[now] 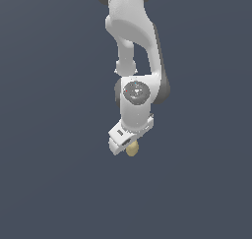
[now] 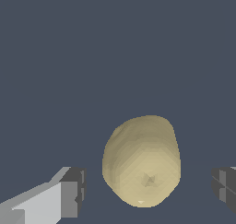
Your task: Pick up the object and move it to a goal position.
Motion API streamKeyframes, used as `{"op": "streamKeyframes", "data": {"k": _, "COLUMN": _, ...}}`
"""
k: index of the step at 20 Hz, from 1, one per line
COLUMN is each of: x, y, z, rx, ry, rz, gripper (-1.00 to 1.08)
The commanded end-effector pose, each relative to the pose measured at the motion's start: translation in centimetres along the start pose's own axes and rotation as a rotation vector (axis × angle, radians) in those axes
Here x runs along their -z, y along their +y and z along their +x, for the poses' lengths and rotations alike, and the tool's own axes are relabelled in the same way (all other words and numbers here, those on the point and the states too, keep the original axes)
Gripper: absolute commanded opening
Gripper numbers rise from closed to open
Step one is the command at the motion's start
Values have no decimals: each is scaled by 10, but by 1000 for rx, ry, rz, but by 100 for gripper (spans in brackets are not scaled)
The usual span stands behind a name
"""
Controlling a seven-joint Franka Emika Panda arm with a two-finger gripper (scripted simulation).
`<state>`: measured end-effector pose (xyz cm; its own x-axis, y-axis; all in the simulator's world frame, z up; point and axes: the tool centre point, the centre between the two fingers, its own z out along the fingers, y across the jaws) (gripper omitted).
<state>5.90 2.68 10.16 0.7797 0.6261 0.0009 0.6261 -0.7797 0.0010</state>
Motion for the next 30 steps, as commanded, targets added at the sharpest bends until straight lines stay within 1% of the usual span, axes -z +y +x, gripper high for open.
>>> {"op": "streamKeyframes", "data": {"k": 1, "x": -15, "y": -1, "z": -1, "rx": 2, "ry": -1, "rz": 1, "gripper": 100}}
{"op": "streamKeyframes", "data": {"k": 5, "x": -30, "y": -1, "z": -1, "rx": 3, "ry": -1, "rz": 1, "gripper": 100}}
{"op": "streamKeyframes", "data": {"k": 10, "x": -32, "y": 0, "z": 0, "rx": 3, "ry": -1, "rz": 1, "gripper": 100}}
{"op": "streamKeyframes", "data": {"k": 11, "x": -32, "y": 0, "z": 0, "rx": 3, "ry": -1, "rz": 1, "gripper": -100}}
{"op": "streamKeyframes", "data": {"k": 23, "x": -32, "y": -1, "z": 0, "rx": 3, "ry": -1, "rz": 1, "gripper": -100}}
{"op": "streamKeyframes", "data": {"k": 30, "x": -29, "y": -8, "z": -8, "rx": 3, "ry": -1, "rz": 1, "gripper": -100}}
